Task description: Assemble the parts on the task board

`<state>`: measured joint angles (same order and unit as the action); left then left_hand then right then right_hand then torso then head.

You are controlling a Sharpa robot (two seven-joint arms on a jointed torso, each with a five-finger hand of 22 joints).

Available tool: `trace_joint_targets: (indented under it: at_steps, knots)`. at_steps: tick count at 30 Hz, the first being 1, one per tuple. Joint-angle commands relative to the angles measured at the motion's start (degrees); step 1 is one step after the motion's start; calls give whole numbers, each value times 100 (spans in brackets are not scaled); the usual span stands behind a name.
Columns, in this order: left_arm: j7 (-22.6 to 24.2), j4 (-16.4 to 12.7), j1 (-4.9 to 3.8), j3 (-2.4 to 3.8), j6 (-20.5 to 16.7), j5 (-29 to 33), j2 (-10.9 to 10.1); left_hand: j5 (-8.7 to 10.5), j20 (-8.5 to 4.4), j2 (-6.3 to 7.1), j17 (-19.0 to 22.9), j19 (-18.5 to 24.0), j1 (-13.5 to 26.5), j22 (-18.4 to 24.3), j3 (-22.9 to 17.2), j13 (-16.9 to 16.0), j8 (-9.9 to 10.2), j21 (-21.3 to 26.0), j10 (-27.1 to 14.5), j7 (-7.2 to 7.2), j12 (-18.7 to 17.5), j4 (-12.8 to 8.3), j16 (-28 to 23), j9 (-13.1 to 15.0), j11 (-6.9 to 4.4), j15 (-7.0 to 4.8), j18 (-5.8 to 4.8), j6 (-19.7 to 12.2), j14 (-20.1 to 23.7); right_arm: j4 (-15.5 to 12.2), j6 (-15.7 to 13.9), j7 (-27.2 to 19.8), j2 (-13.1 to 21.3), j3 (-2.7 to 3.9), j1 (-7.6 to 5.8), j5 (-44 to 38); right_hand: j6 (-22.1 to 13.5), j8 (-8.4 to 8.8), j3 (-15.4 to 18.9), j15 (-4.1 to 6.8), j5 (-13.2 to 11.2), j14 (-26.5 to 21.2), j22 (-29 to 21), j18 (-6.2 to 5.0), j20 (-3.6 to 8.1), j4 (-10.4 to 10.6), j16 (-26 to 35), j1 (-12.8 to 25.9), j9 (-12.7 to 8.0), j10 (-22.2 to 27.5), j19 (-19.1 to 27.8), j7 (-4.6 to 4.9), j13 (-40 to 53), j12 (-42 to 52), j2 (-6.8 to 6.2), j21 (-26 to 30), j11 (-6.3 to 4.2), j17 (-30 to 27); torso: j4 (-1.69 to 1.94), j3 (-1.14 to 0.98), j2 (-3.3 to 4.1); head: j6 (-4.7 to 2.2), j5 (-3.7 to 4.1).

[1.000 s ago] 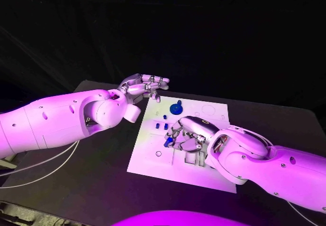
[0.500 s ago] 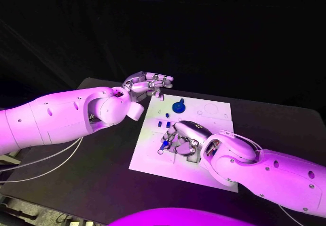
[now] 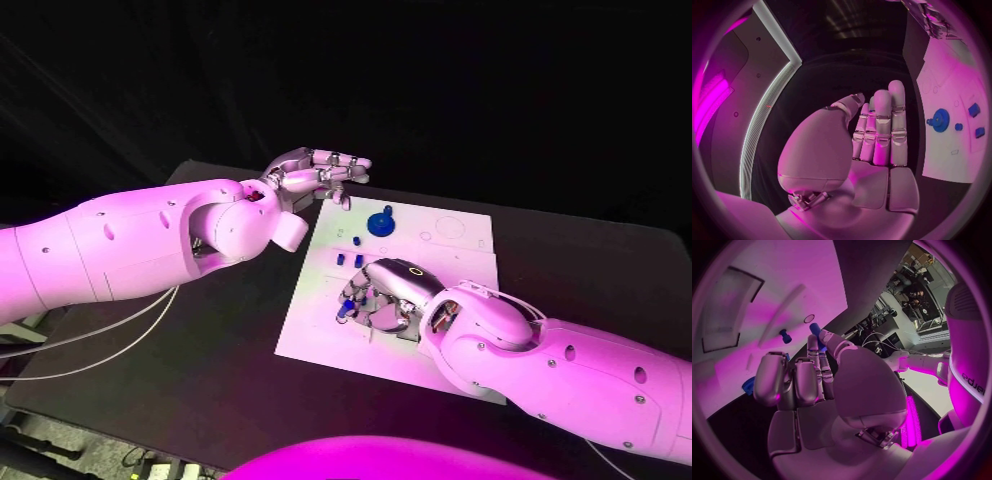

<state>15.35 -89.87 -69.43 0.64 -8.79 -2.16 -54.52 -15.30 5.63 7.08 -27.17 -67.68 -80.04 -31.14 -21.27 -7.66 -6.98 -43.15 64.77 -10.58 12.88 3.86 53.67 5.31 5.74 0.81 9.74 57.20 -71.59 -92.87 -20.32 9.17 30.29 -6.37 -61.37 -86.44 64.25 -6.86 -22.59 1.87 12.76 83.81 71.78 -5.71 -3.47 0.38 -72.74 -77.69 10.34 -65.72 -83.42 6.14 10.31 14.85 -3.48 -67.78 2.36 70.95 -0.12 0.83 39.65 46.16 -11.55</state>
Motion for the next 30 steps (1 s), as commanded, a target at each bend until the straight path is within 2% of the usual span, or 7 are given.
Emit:
trace_joint_targets:
  at_steps: [1, 9, 18, 23, 30]
  knots:
    - [0, -3, -4, 2, 119, -24, 14, 32, 3, -17, 8, -27, 26, 8, 35, -5, -34, 23, -37, 4, 36, 4, 2, -9, 16, 14, 79, -52, 35, 29, 31, -6, -15, 0, 10, -159, 20, -22, -4, 17, 34, 303, 5, 87, -12, -12, -20, -26, 160, -1, -33, 9, -8, -38, 38, -30, 33, 5, -2, 6, 0, 17, -7]
    - [-11, 1, -4, 2, 126, -24, 11, 32, 4, -21, 10, -27, 32, 10, 38, -5, -37, 25, -40, 3, 38, 6, 3, -9, 18, 15, 79, -54, 37, 114, 105, 34, -53, -2, 15, -219, 20, -22, -2, 16, 41, 303, 12, 89, -12, -13, -21, -25, 162, -2, -35, 11, -8, -39, 36, -38, 35, 5, 4, 6, 1, 4, 7]
    - [-15, -11, -4, 2, 124, -24, 8, 32, 4, -21, 10, -27, 32, 10, 38, -5, -37, 25, -40, 3, 38, 6, 3, -9, 18, 15, 79, -54, 37, 163, 196, 43, -102, -11, 29, -235, 20, -22, -2, 16, 41, 303, 12, 89, -12, -13, -21, -25, 162, -2, -35, 11, -8, -39, 36, -38, 35, 5, 0, 4, 2, 38, -20]
    - [-16, -12, -4, 2, 125, -25, 10, 32, 4, -21, 10, -27, 32, 10, 38, -5, -37, 25, -40, 3, 38, 6, 3, -9, 18, 15, 79, -54, 37, 177, 260, 39, -115, -19, 35, -232, 20, -22, -2, 16, 41, 303, 12, 89, -12, -13, -21, -25, 162, -2, -35, 11, -8, -39, 36, -38, 35, 5, 7, 5, 0, 33, -21]
    - [-17, -9, -4, 2, 126, -26, 8, 32, 4, -21, 10, -27, 32, 10, 38, -5, -37, 25, -40, 3, 38, 6, 3, -9, 18, 15, 79, -54, 37, 156, 294, 15, -118, -25, 43, -218, 22, -24, 0, 15, 49, 305, 22, 91, -13, -14, -34, -25, 166, -6, -38, 14, -8, -42, 38, -49, 36, 19, -2, 2, -2, 41, -31]
